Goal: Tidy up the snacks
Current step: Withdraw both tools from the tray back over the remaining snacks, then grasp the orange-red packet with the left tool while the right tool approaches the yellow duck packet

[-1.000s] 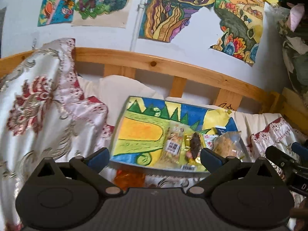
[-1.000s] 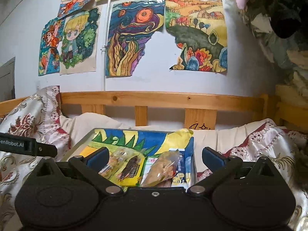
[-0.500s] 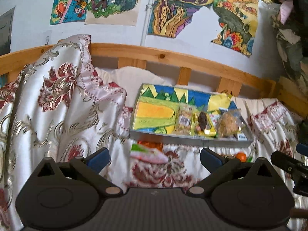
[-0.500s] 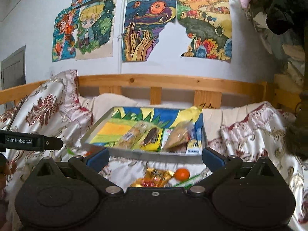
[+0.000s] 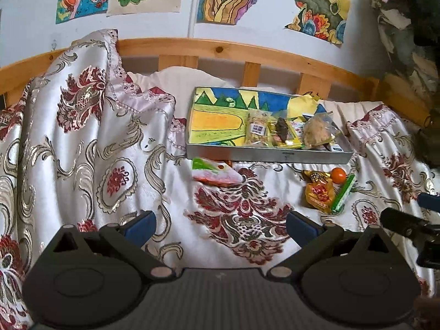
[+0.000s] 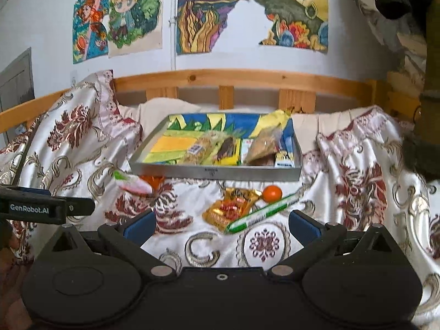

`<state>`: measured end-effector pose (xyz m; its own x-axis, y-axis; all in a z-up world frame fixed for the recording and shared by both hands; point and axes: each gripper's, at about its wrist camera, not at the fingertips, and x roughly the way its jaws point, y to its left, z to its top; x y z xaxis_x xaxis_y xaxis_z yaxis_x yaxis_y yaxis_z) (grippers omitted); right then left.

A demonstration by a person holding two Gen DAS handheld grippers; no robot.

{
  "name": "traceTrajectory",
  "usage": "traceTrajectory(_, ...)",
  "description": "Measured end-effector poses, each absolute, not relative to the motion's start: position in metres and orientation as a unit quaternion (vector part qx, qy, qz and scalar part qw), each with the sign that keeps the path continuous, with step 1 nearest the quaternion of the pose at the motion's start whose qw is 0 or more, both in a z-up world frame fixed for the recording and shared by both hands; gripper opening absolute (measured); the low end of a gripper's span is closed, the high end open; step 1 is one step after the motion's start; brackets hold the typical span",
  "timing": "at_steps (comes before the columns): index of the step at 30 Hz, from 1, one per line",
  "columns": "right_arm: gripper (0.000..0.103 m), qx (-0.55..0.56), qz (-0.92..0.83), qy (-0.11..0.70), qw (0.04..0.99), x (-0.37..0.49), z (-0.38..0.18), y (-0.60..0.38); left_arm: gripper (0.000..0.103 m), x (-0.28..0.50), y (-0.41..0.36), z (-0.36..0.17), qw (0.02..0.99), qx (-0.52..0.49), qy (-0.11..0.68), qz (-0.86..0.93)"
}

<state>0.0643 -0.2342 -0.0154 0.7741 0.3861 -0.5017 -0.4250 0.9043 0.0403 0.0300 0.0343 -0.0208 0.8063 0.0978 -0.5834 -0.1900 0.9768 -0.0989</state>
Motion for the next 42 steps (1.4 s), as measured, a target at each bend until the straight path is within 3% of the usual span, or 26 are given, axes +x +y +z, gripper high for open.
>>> traceTrajectory(42, 0.102, -0.033, 0.237, 0.309, 0.920, 0.109, -0.017, -0.215, 0.102, 0.054, 0.046, -0.022, 0.934, -0.114, 0.297, 0.161)
